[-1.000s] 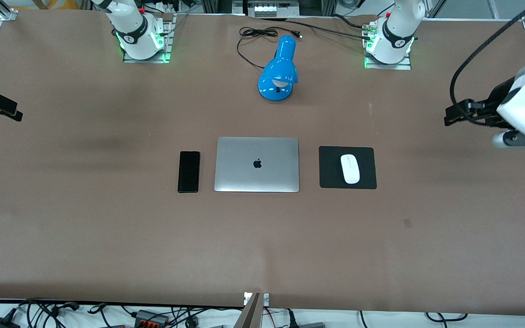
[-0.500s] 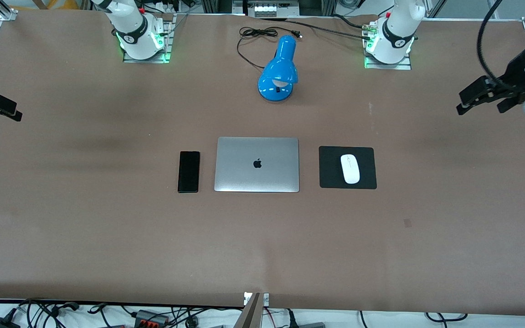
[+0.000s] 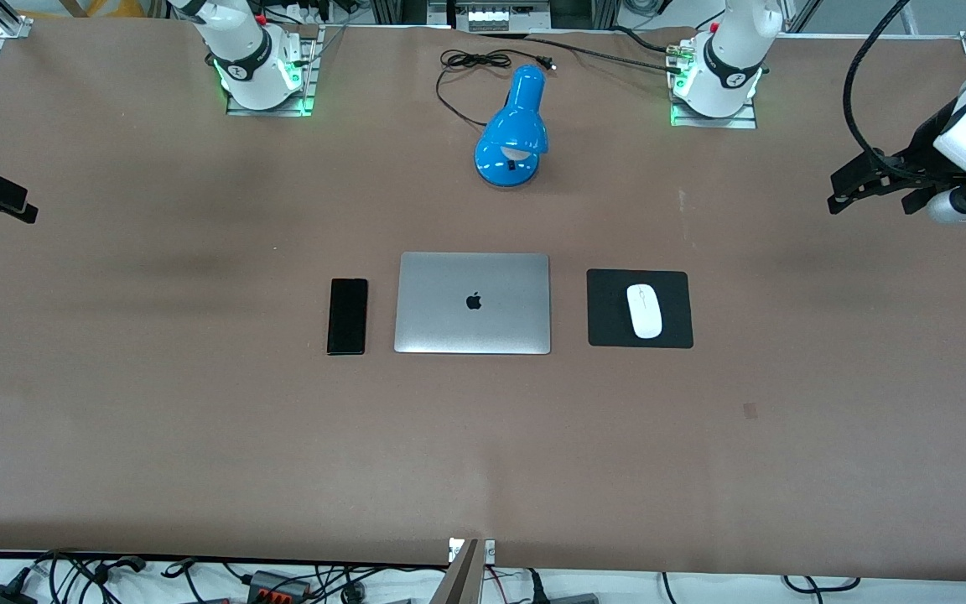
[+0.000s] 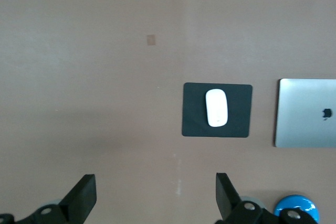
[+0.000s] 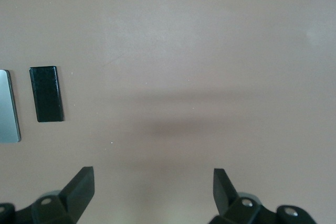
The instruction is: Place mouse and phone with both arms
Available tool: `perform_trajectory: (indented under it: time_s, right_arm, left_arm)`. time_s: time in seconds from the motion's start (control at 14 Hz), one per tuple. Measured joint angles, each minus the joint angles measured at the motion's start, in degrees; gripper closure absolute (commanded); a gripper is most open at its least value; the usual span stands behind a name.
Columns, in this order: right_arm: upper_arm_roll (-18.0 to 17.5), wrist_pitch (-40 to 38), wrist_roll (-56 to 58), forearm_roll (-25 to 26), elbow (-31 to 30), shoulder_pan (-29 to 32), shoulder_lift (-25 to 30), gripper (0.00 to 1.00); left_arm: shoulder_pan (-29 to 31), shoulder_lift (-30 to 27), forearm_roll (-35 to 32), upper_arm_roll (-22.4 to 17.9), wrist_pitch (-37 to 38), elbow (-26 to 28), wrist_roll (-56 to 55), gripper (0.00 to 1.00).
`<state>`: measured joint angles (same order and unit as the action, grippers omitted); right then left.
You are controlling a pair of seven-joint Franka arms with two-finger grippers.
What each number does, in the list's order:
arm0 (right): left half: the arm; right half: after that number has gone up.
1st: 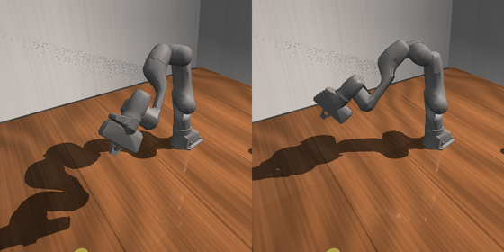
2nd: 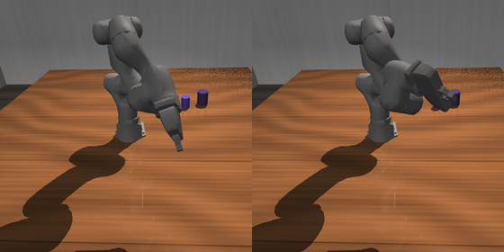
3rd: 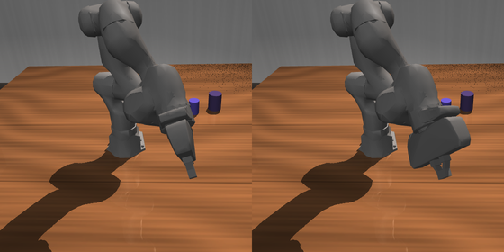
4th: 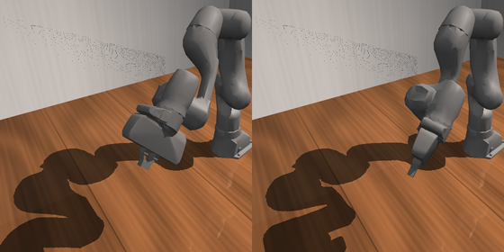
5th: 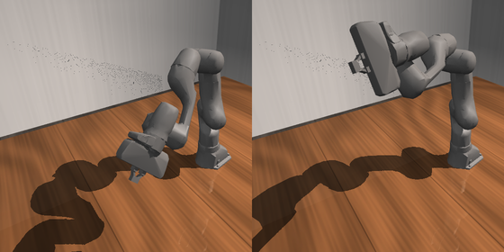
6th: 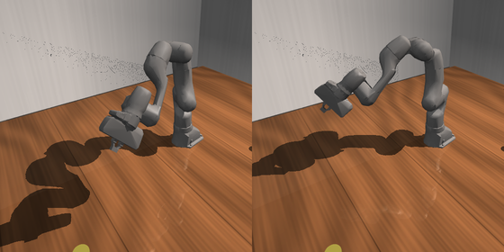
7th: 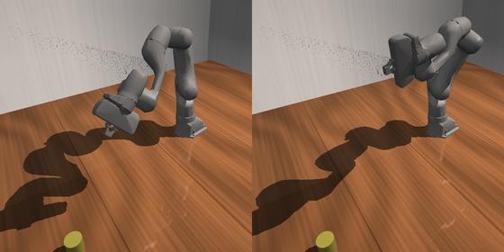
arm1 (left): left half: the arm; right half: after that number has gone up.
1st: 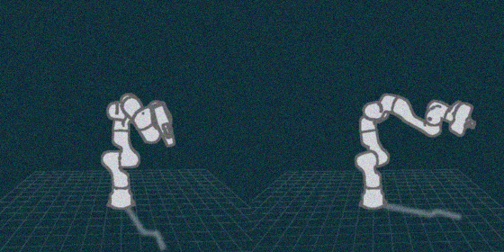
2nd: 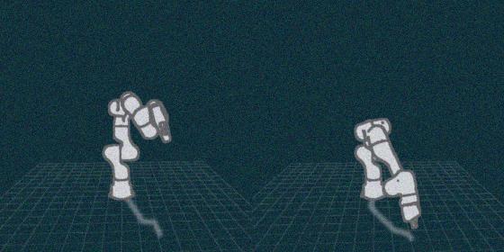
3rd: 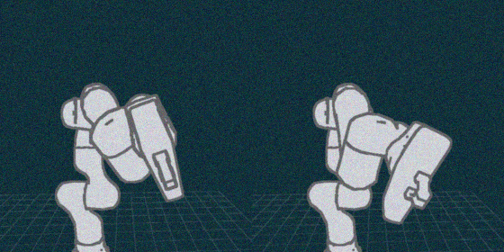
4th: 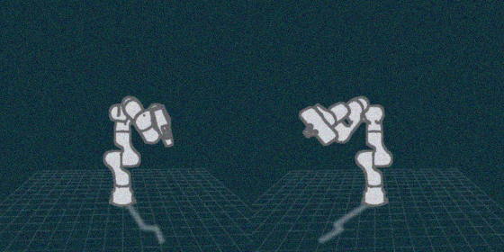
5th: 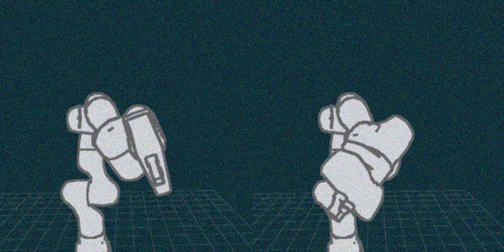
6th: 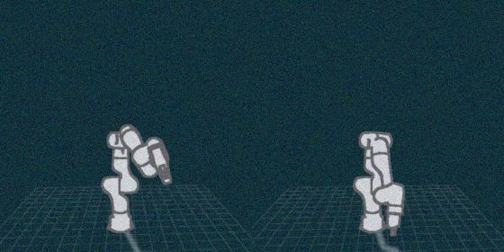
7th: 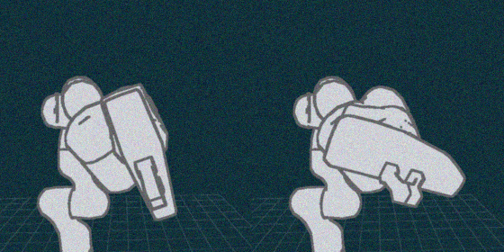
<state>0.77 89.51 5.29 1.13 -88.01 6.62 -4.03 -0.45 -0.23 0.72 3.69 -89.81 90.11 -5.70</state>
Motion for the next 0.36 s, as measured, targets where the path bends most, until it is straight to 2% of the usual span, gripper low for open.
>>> perform_trajectory:
  time_s: [0.36]
  right_arm:
    - [0.0, 0.0, 0.0, 0.0, 0.0, 0.0, 0.0, 0.0]
  left_arm:
    - [-0.23, 0.0, -0.84, 0.04, 0.0, 0.0, 0.31, 0.0]
